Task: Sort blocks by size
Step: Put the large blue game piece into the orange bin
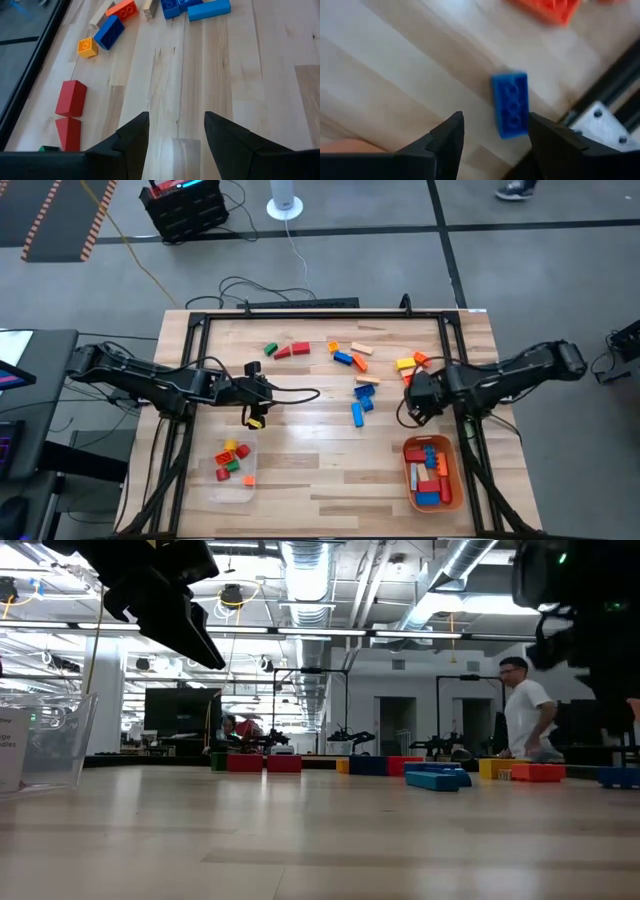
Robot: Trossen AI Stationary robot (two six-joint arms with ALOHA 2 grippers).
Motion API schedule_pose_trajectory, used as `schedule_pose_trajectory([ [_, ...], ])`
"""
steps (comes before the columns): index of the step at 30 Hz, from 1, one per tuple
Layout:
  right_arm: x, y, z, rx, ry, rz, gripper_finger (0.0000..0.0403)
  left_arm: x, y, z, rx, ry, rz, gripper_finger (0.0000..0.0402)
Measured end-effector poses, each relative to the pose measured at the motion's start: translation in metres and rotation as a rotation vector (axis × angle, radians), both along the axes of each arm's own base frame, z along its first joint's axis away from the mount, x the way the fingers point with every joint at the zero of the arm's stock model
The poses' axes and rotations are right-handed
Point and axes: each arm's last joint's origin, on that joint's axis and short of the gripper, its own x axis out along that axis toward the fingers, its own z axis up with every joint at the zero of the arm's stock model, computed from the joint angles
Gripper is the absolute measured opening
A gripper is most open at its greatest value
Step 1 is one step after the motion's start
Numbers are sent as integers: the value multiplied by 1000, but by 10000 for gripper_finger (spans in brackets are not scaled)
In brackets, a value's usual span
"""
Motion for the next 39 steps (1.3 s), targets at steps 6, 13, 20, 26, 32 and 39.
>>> schedule_pose_trajectory([
  [6, 2, -18, -13, 81, 2, 3, 253, 0, 0, 0, 1, 1, -2, 184],
  [13, 8, -34, -23, 99, 54, -18, 253, 0, 0, 0, 1, -3, -2, 184],
  [20, 18, -48, -47, 181, 193, -45, 253, 0, 0, 0, 0, 2, -1, 184],
  [26, 32, -55, -70, 230, 216, 7, 242, -2, 0, -2, 3, 31, -1, 184],
  [32, 37, -58, -78, 259, 233, 35, 195, -2, 0, -2, 1, 35, 1, 184],
  [39, 46, -61, -58, 206, 197, 62, 160, -2, 0, -2, 1, 35, 1, 184],
])
